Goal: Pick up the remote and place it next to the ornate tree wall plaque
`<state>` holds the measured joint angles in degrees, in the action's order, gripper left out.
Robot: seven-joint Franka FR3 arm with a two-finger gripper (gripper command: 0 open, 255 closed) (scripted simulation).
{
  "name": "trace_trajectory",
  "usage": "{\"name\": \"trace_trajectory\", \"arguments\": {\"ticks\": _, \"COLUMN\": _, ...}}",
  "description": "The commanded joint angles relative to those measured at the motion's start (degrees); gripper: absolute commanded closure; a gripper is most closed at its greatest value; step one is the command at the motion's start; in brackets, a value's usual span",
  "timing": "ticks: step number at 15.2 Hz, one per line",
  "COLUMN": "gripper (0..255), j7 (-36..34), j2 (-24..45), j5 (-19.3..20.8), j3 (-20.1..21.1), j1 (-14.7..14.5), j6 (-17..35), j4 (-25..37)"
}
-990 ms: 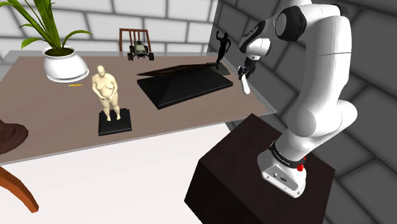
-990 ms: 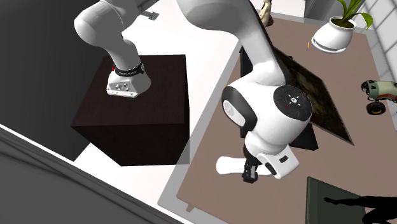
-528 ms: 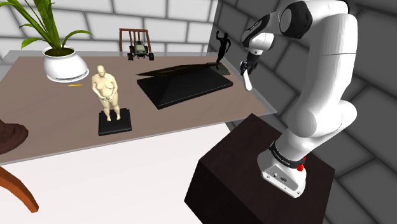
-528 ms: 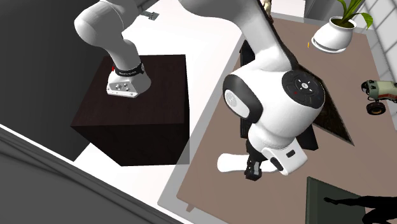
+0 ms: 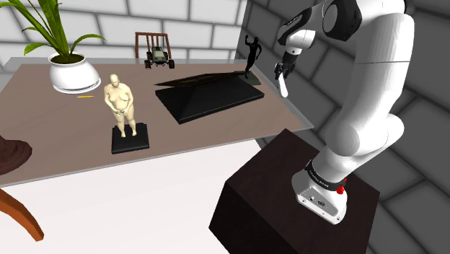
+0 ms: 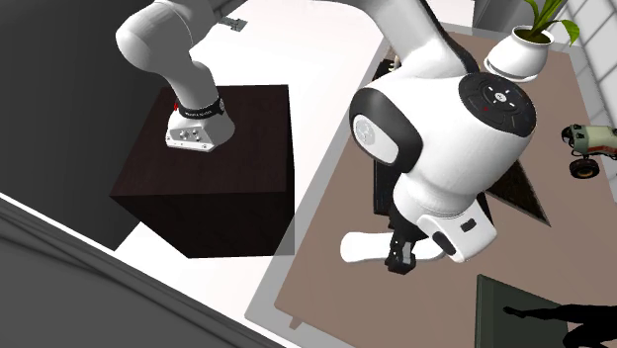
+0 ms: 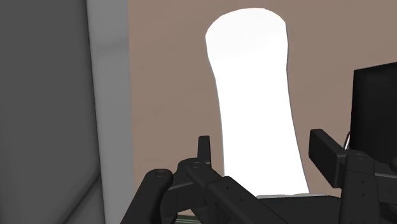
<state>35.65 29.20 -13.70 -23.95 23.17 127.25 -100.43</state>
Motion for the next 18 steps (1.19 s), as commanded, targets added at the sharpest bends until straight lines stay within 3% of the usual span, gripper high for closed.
{"name": "trace_trajectory", "arguments": {"ticks": 1, "gripper": 255, "j7": -0.3, "j2": -0.8, "j5": 0.4, "j3": -0.3, "j1": -0.2, "j6": -1.2, "j4": 0.4}}
{"name": "trace_trajectory", "arguments": {"ticks": 18, "gripper": 255, "j7": -2.2, "j2": -6.5, "j5": 3.5, "j3": -1.9, "j1": -1.1, "j6": -11.7, "j4": 5.8}}
